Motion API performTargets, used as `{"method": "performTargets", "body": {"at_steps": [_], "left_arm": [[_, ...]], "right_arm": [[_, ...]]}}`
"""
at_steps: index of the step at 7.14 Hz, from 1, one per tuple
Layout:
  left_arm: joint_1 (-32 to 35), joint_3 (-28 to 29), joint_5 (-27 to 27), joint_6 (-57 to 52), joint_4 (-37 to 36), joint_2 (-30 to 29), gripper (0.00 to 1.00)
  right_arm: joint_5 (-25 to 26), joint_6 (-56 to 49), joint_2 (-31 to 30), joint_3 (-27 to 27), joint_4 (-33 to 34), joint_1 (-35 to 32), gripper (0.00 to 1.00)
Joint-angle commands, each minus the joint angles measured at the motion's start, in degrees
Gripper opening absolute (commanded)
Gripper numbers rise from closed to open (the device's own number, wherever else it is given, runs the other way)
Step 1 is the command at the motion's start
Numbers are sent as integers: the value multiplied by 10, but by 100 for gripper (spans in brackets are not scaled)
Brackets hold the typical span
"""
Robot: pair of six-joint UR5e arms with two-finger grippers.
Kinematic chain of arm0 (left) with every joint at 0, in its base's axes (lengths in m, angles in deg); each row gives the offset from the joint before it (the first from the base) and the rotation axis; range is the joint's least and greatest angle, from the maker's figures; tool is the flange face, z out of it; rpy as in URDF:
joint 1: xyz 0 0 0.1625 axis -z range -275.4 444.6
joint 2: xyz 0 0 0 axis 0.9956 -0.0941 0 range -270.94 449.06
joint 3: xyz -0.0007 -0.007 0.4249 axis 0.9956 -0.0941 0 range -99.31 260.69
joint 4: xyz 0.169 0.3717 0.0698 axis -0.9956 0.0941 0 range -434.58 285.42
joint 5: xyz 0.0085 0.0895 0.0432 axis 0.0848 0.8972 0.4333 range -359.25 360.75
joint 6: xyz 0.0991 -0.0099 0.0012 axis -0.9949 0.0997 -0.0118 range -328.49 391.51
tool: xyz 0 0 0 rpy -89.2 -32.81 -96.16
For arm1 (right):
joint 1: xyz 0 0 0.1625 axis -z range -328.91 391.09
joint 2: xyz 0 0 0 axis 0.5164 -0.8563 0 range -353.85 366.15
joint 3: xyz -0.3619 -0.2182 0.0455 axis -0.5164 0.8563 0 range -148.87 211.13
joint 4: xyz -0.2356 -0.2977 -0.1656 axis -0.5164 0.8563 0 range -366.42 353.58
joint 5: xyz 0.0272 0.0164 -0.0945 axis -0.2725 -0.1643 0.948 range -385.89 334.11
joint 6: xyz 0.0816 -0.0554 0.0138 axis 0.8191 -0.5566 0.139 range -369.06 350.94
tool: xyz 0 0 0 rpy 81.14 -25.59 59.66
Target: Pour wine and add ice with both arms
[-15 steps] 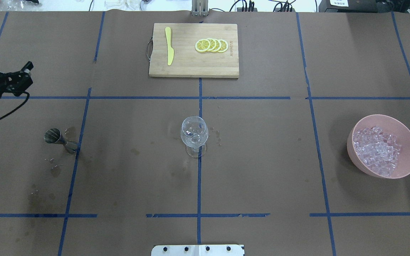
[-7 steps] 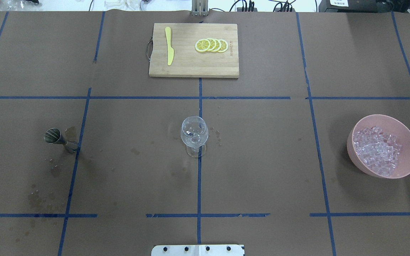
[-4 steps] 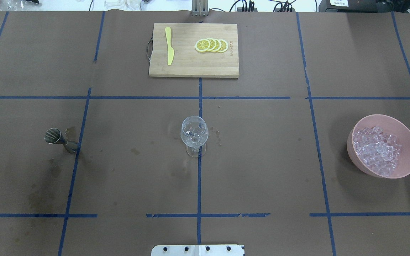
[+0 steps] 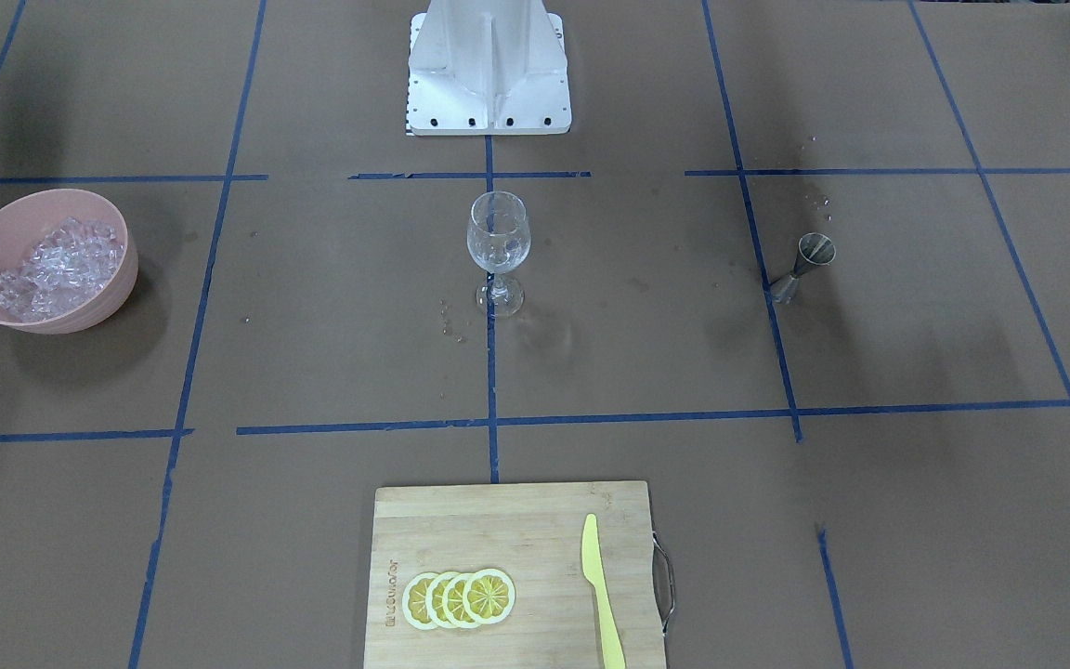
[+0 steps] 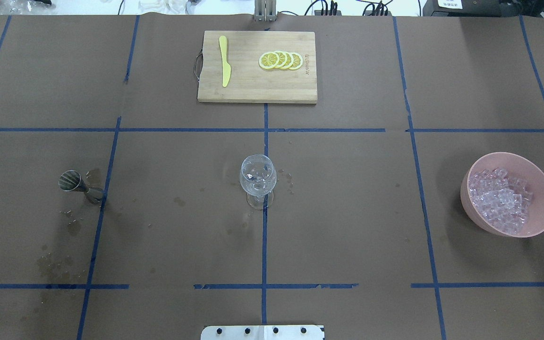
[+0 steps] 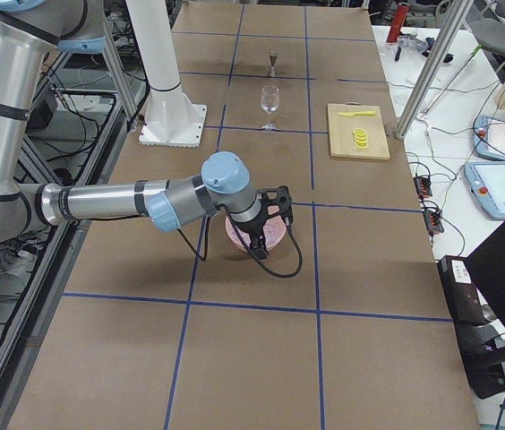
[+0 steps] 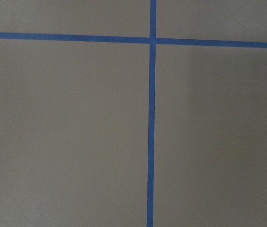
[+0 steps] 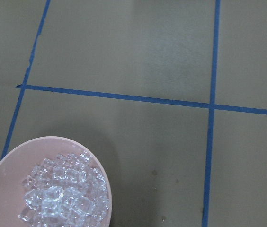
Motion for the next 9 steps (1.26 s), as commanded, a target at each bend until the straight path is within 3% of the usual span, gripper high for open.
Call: {"method": "performTargets", "body": {"at_steps": [1, 3, 5, 9], "left_arm": [[0, 0, -1, 2, 15, -3, 100], [0, 6, -1, 2, 42, -3, 100], [1, 2, -4, 2, 42, -3, 100], [0, 19, -4, 2, 80, -7, 100]], "right_arm": [[44, 53, 11, -30, -7, 85, 100], [51, 193, -9, -30, -78, 135, 100], [197, 329, -12, -28, -126, 266, 99], [256, 377, -6, 33, -204, 354, 83]]}}
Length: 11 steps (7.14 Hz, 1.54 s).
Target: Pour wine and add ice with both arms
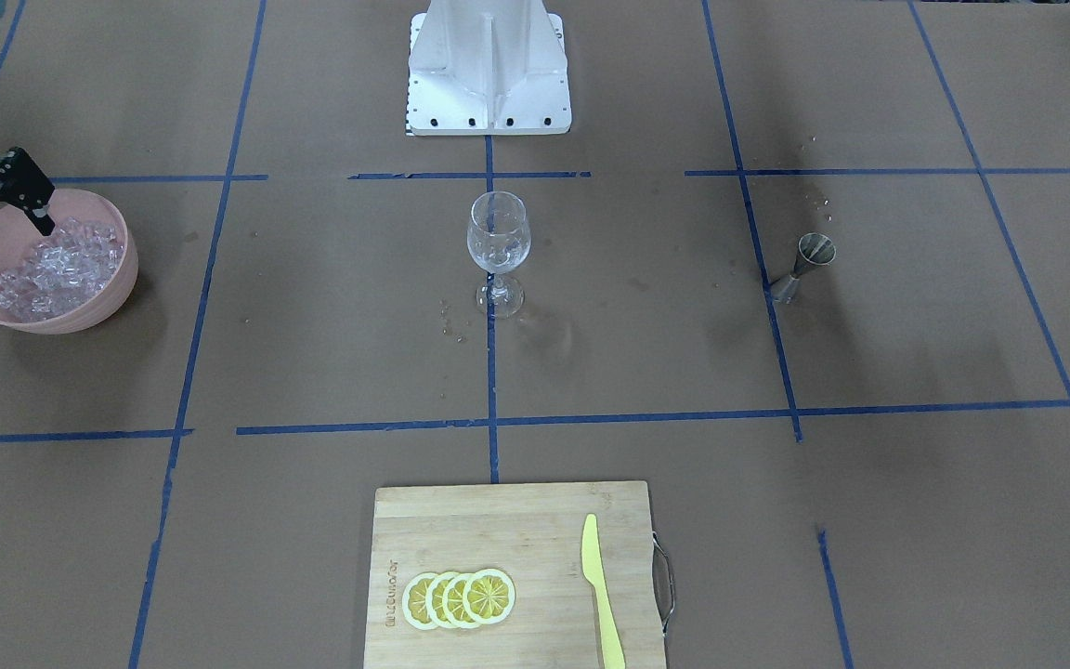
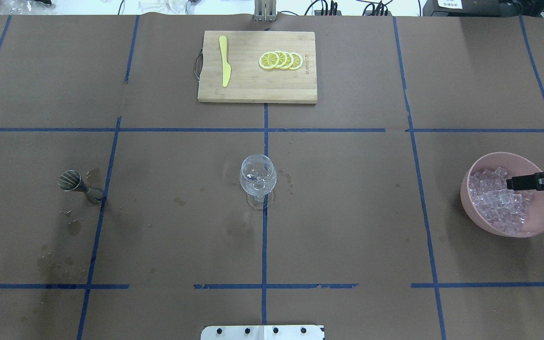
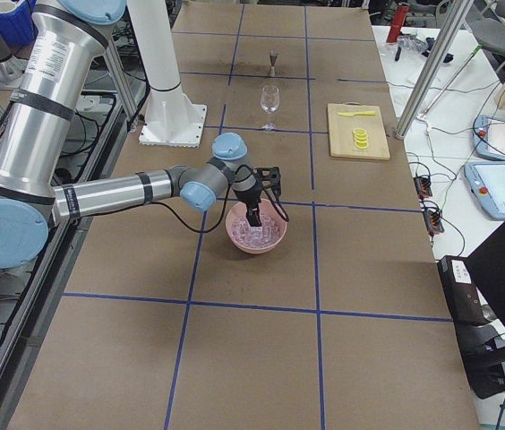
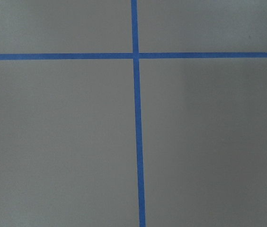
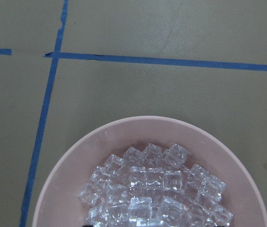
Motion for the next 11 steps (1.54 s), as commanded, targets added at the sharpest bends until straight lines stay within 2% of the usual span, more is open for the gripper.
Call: {"method": "performTargets", "body": {"at_steps": [1, 4, 5, 7, 8, 9, 11], "left_arm": [[0, 7, -1, 1, 19, -1, 100], [0, 7, -1, 1, 21, -1, 100], [0, 8, -1, 1, 21, -1, 100], [0, 8, 0, 1, 21, -1, 100], [0, 8, 0, 0, 21, -1, 100], [0, 11, 0, 0, 21, 0, 100], [0, 10, 0, 0, 21, -1, 100]], "right_arm": [[14, 9, 1, 25, -26, 33, 79], [28, 9, 1, 43, -25, 56, 73], [29, 7, 2, 45, -25, 59, 65], [29, 1, 4, 45, -24, 62, 6], [29, 0, 4, 42, -24, 62, 0], [24, 0, 4, 38, -24, 62, 0], [9, -6, 3, -12, -11, 42, 0]]}}
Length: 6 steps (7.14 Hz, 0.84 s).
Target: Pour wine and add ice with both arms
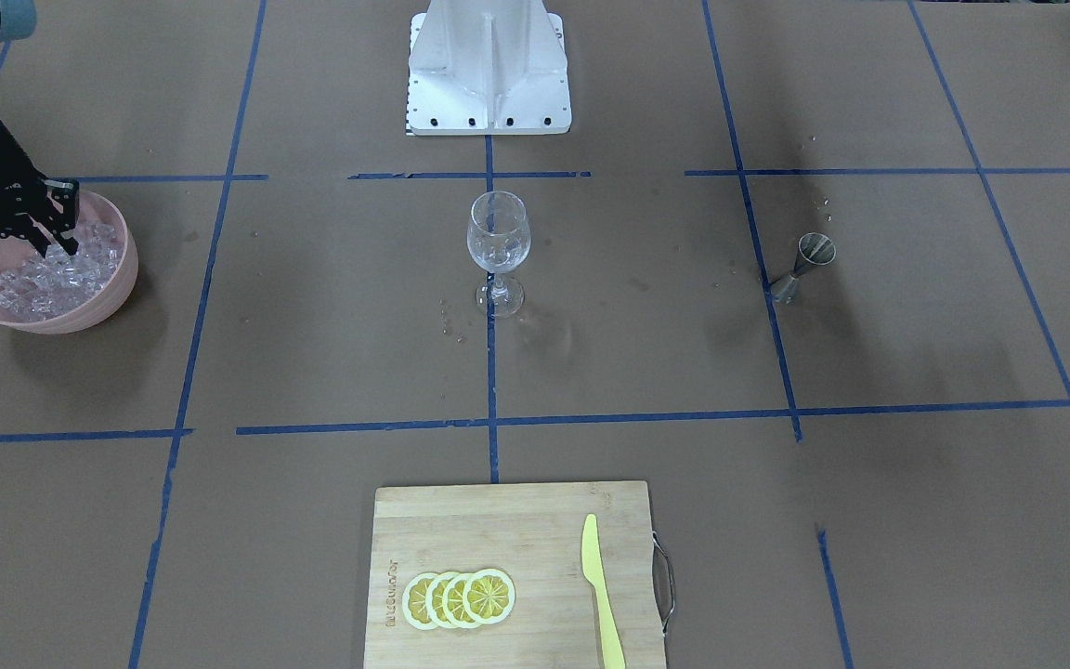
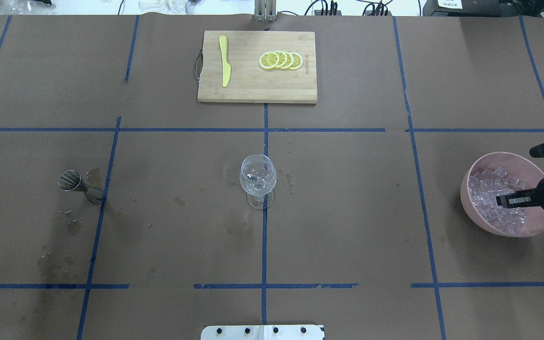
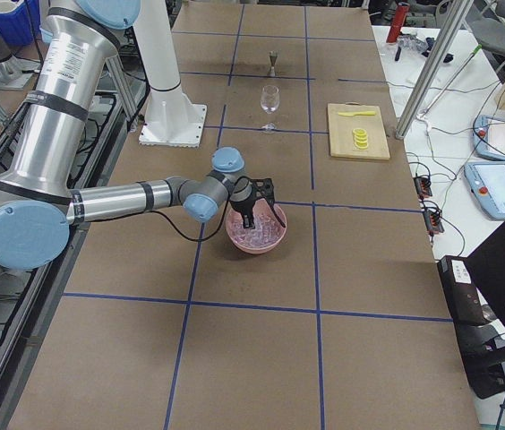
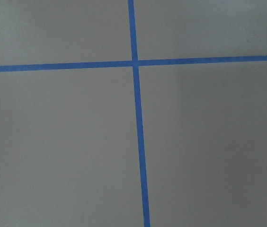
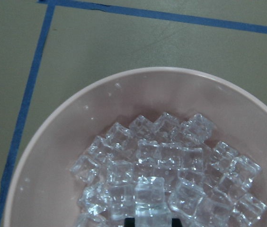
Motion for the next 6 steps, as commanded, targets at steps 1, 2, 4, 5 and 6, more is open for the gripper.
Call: {"method": "performTargets", "body": {"at_steps": [1, 2, 4, 5, 6], "left_arm": [[0, -2, 2, -1, 0, 0, 100], [0, -2, 4, -1, 0, 0, 100], [1, -6, 14, -3, -2, 2, 100], [1, -11, 53, -3, -2, 4, 100], [-1, -11, 83, -3, -3, 2, 100]], "right_arm": [[-31, -2, 23, -77, 76, -16, 0], [-30, -1, 90, -111, 169, -27, 0], [-31, 6, 224, -150, 360, -24, 0], [-32, 18, 285, -160, 423, -18, 0], [-26, 66, 364, -159, 487, 9, 0]]}}
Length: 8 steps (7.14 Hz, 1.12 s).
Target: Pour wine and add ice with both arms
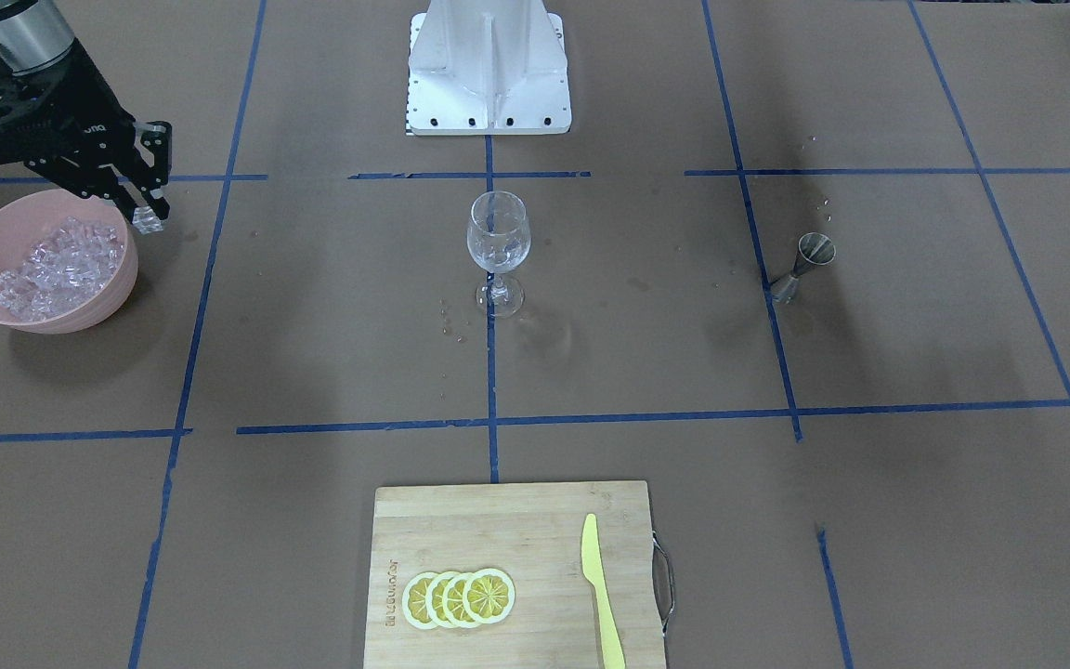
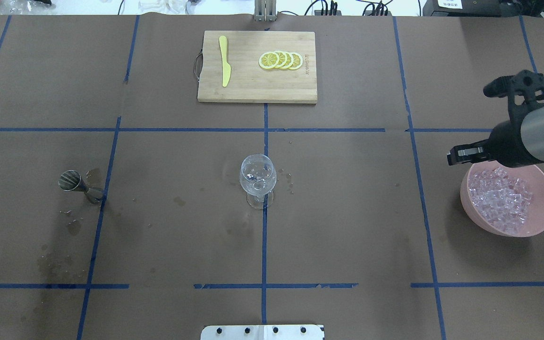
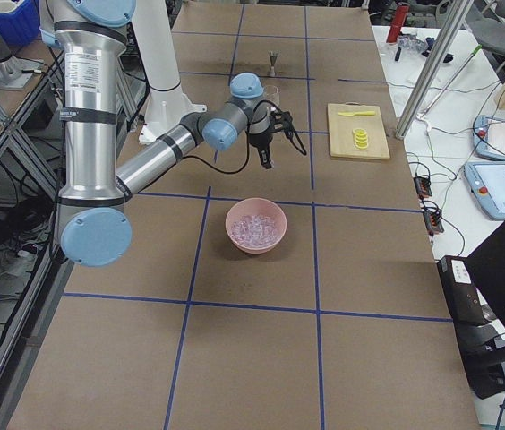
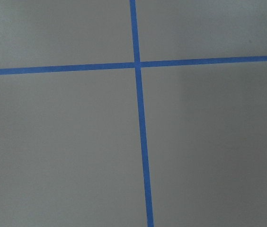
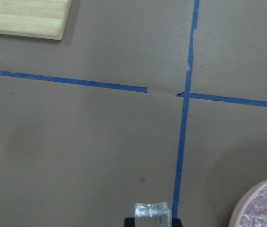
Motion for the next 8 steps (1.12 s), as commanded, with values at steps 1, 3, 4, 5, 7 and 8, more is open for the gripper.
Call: {"method": "performTargets", "body": {"at_steps": [1, 3, 4, 5, 7, 8], "left_arm": [[0, -3, 36, 0, -1, 0, 100], [0, -5, 36, 0, -1, 1, 100], [0, -5, 36, 0, -1, 0, 100], [1, -6, 36, -1, 0, 0, 100], [1, -9, 35, -1, -1, 1, 100], [1, -8, 35, -1, -1, 1, 100]], "right_arm": [[21, 85, 178, -1, 169, 60, 0], [83, 146, 315, 67, 226, 122, 0], [105, 165, 359, 112, 226, 148, 0], [144, 188, 388, 141, 225, 177, 0], [166, 203, 412, 166, 223, 207, 0], [166, 203, 419, 176, 222, 211, 0]]}}
